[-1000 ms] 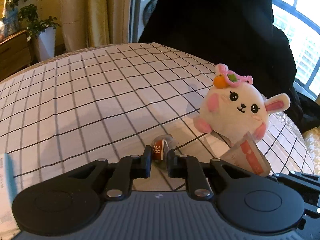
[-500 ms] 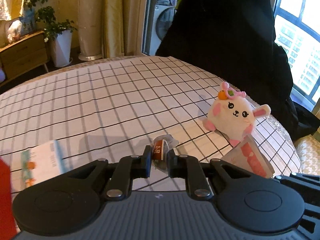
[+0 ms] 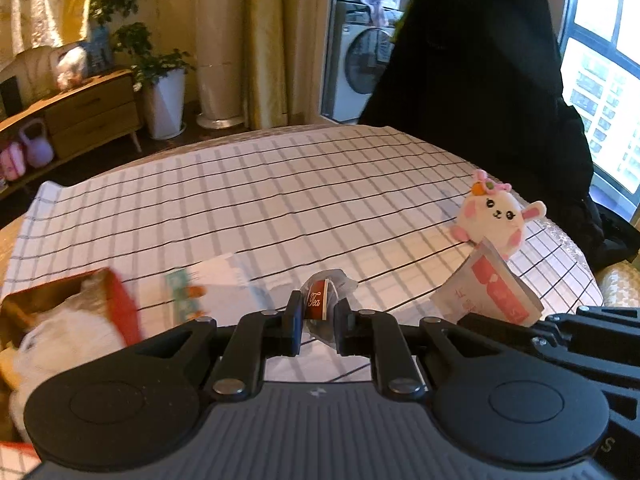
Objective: Organize soft objects
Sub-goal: 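Carry the tea bag to the tin with the left tool while the right tool carries the packet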
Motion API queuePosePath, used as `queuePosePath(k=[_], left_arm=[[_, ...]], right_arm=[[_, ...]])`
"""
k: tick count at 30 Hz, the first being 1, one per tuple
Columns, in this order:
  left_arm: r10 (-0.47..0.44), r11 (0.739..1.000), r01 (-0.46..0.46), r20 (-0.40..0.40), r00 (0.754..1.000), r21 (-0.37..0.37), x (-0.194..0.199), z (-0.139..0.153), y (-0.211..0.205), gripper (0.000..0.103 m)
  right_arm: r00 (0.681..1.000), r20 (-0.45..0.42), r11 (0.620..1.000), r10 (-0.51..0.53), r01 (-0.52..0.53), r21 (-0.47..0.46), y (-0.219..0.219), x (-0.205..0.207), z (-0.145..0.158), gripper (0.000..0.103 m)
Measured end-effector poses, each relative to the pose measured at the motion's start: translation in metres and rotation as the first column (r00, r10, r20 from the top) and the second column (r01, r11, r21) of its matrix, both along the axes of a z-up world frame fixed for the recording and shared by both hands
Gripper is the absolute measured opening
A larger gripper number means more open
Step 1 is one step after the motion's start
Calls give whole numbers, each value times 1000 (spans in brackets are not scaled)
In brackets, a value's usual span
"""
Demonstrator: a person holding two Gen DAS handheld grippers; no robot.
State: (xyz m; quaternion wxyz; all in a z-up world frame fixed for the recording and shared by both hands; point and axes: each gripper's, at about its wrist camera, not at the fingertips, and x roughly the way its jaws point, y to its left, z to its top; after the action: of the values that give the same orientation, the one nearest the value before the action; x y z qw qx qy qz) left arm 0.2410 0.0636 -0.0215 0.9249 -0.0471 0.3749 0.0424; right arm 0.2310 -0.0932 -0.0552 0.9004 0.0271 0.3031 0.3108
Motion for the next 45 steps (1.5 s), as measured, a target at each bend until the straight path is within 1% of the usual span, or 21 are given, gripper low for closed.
queuePosePath(k=[6, 13, 24, 30, 33, 38, 41, 45], left_arm=[[39, 999, -39, -1, 999, 0, -31, 10, 34, 15], [102, 995, -102, 1, 995, 7, -59, 16, 76, 15], [188, 981, -187, -8, 982, 42, -90, 17, 140, 15], [227, 973, -226, -27, 973, 57, -94, 9, 173, 15], [239, 968, -235, -32, 971, 86, -93, 5, 184, 15], [260, 962, -254, -51, 964, 100, -87, -5, 204, 15], [281, 955, -275, -44, 959, 107, -83, -9, 215, 15], [311, 944, -305, -31, 950, 122, -72, -11, 230, 15]], right_arm=[[996, 7, 996, 92, -92, -6, 33, -16, 13, 3], [980, -3, 979, 201, -201, -17, 78, -29, 25, 3], [946, -31, 944, 323, -325, -55, 141, -38, 27, 3], [931, -38, 925, 364, -366, -104, 175, -32, 18, 3], [928, -49, 919, 371, -374, -124, 188, -24, 11, 3], [927, -55, 912, 372, -376, -164, 217, -7, -2, 3], [927, -70, 912, 368, -375, -168, 232, 6, -10, 4], [921, -74, 904, 383, -390, -176, 248, 9, -18, 4]])
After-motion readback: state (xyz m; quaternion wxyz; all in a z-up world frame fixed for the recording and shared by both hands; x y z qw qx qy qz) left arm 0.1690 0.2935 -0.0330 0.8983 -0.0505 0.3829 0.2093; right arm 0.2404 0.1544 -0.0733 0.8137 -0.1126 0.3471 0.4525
